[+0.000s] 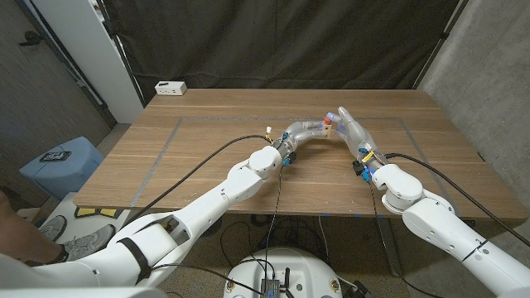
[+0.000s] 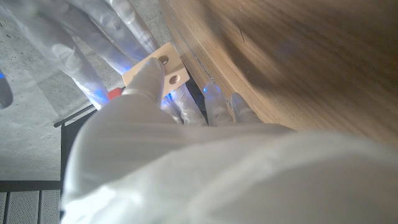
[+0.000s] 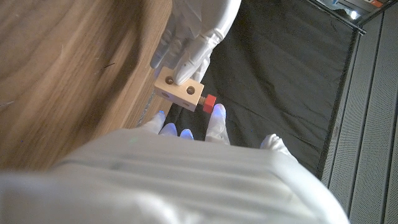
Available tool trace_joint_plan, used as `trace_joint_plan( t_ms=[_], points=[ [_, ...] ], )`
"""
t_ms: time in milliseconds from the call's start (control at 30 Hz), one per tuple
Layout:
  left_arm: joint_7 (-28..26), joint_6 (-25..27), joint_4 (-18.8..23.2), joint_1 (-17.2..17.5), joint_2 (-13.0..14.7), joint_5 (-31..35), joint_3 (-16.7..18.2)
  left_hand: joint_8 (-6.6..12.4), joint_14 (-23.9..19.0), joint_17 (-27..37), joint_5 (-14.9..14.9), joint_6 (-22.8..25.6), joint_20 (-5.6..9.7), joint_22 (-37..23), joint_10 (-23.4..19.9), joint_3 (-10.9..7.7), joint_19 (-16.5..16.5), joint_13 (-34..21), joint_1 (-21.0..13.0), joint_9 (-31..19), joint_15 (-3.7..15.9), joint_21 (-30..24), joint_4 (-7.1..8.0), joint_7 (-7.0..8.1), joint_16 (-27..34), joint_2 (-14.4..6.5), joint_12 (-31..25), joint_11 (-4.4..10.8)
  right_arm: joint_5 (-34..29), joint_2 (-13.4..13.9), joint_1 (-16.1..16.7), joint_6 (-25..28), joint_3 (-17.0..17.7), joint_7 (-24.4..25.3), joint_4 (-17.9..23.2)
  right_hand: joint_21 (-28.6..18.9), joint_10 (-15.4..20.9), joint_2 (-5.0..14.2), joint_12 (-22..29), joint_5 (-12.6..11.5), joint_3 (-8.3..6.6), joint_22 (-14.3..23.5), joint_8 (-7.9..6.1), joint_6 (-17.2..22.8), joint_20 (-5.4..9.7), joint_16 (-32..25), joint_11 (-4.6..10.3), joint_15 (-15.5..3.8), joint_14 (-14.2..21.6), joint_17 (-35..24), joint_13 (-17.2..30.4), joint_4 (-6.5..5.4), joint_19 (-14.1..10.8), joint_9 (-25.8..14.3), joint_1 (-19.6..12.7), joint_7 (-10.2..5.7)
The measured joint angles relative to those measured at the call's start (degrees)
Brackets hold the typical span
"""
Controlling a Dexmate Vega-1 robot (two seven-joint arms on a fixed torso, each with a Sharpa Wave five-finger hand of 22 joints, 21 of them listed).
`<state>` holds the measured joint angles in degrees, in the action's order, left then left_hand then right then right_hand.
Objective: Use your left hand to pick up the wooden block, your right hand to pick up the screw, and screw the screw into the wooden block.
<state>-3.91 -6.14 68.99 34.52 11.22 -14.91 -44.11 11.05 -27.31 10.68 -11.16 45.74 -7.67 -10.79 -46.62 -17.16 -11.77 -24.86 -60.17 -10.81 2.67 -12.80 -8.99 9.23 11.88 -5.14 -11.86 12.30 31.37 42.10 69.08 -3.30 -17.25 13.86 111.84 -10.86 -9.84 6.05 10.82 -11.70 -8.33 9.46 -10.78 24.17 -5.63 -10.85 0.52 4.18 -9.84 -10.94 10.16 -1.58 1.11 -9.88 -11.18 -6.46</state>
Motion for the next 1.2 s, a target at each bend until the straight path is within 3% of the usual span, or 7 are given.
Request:
trace_joint_plan(
  t_ms=[333, 567, 1200],
  points=[
    [0.2, 0.0, 0.23, -0.01, 0.13, 0.01, -0.02, -0.01, 0.0, 0.0, -0.11, -0.01, 0.0, 0.0, 0.12, 0.07, 0.0, 0.0, 0.0, 0.01, 0.0, 0.0, -0.07, 0.0, 0.0, 0.01, 0.05, -0.1, -0.16, -0.11, 0.21, -0.53, 0.46, 0.26, 0.14, 0.0, 0.0, 0.0, 0.0, 0.0, -0.16, 0.0, 0.0, -0.03, 0.0, 0.0, 0.0, 0.0, 0.0, 0.0, 0.0, 0.16, 0.0, -0.14, 0.0, -0.02],
    [0.23, 0.0, 0.41, 0.0, 0.19, 0.03, -0.04, -0.05, 0.0, 0.0, -0.11, -0.01, 0.0, 0.0, -0.01, 0.12, 0.0, 0.03, 0.01, 0.03, 0.0, 0.0, -0.12, 0.0, 0.0, 0.01, 0.16, -0.27, -0.17, -0.15, 0.23, -0.71, 0.77, 0.29, 0.0, 0.0, 0.0, 0.0, 0.0, 0.0, -0.16, 0.0, 0.23, -0.95, 0.0, 0.0, 0.0, 0.0, 0.0, 0.0, 0.0, 0.16, 0.0, -0.13, 0.0, -0.94],
    [-0.01, 0.41, 1.82, 0.69, 0.79, 0.24, -0.11, -0.11, 0.0, 0.0, -0.04, -0.01, 0.0, 0.0, -0.14, 0.01, 0.0, 0.04, -0.43, -0.01, 0.0, 0.0, -0.01, 0.0, 0.0, 0.47, -0.01, -0.13, 0.57, -0.24, -0.4, -1.22, 1.03, -1.03, -1.99, 0.0, 0.0, 0.0, -0.24, 0.0, -0.39, 0.0, 1.3, -5.06, 0.0, 0.0, -0.01, 0.43, 0.0, -0.01, 0.0, 0.4, 0.01, 0.03, 0.0, -1.95]
  ],
)
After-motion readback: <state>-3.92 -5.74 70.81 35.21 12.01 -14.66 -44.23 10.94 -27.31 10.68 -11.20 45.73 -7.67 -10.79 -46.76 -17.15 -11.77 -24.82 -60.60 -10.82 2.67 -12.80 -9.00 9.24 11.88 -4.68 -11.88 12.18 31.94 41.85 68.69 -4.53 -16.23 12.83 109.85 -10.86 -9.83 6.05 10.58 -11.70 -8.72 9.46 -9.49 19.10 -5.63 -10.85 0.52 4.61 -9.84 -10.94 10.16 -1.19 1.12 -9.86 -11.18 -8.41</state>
